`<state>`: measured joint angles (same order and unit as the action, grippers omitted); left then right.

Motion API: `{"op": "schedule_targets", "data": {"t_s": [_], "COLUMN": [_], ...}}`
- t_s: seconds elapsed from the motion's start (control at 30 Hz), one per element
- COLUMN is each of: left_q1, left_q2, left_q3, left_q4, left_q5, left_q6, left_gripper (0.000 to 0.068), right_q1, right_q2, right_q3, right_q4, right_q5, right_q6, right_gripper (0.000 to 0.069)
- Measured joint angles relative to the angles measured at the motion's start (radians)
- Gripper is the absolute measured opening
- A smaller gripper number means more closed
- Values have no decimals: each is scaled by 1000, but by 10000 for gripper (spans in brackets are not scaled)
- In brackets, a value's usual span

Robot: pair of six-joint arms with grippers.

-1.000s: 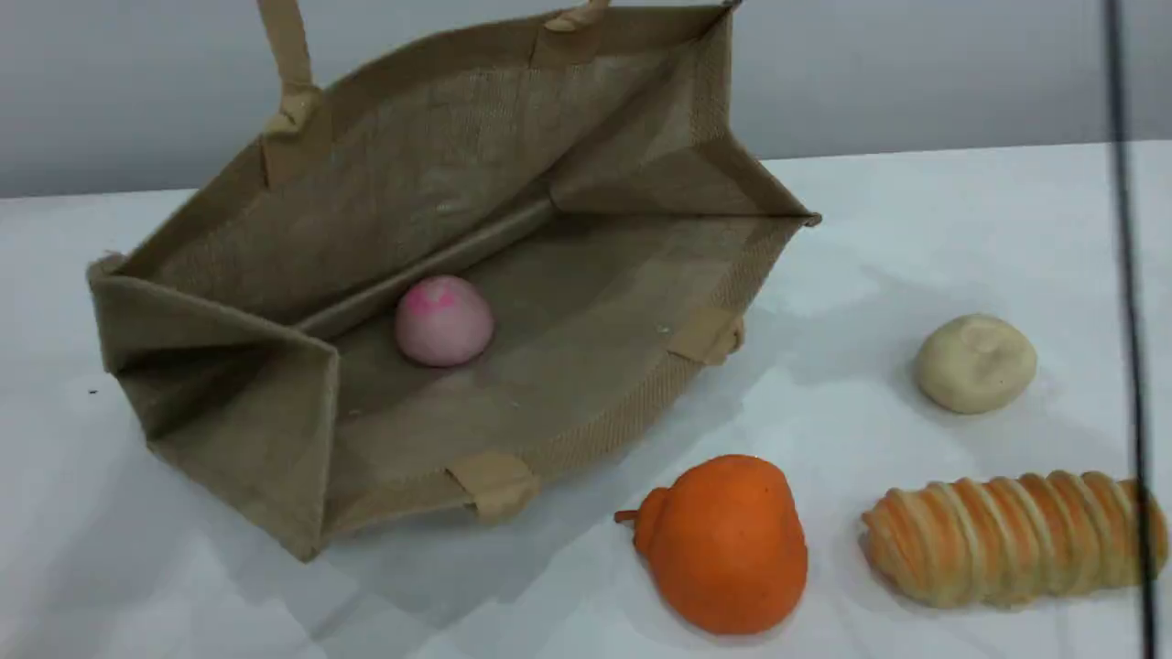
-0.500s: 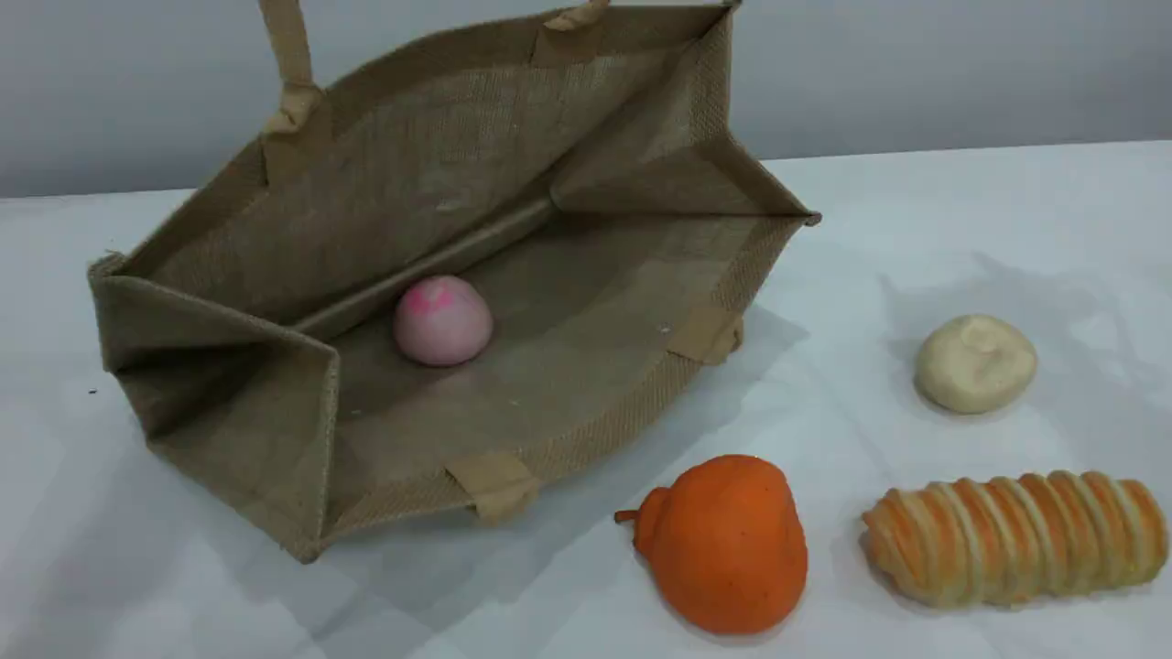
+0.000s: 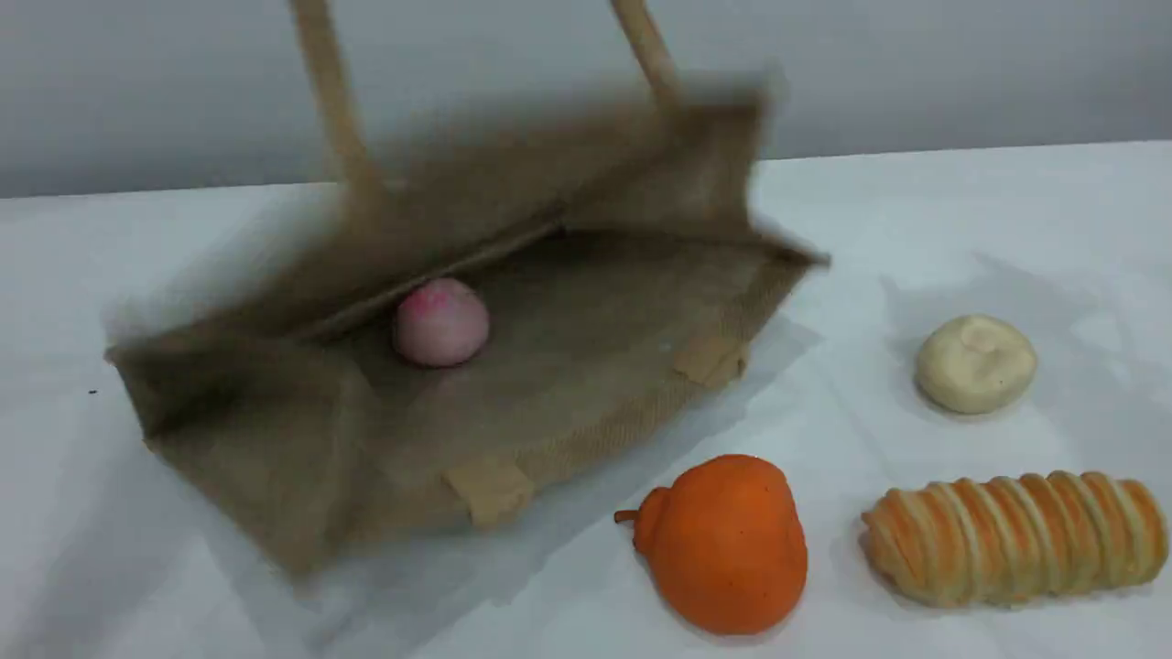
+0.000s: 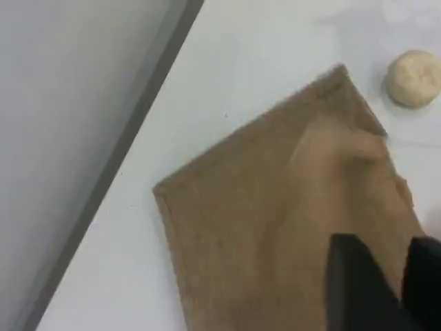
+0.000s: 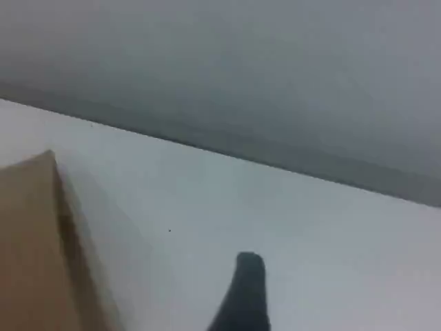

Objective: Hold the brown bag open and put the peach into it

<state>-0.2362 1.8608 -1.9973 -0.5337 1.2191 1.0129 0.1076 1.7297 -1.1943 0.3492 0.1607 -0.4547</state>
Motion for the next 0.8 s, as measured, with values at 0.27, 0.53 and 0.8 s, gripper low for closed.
{"op": "schedule_targets", "data": {"t_s": [0.27, 0.53, 0.8], "left_q1": [4, 4, 5], "left_q2": [-2, -77, -204], "left_q3": [0, 0, 0], "left_q4": [14, 186, 428], "left_q5": [0, 2, 4], "left_q6": [-95, -304, -598], "left_gripper": [430, 441, 442], "right_q1": [0, 0, 0], "right_q2": [-23, -178, -423], "right_q3": [0, 0, 0], "right_q4": [0, -2, -16], "right_q5": [44, 203, 422], "right_q6": [0, 24, 52], "right_gripper": [589, 589, 589]}}
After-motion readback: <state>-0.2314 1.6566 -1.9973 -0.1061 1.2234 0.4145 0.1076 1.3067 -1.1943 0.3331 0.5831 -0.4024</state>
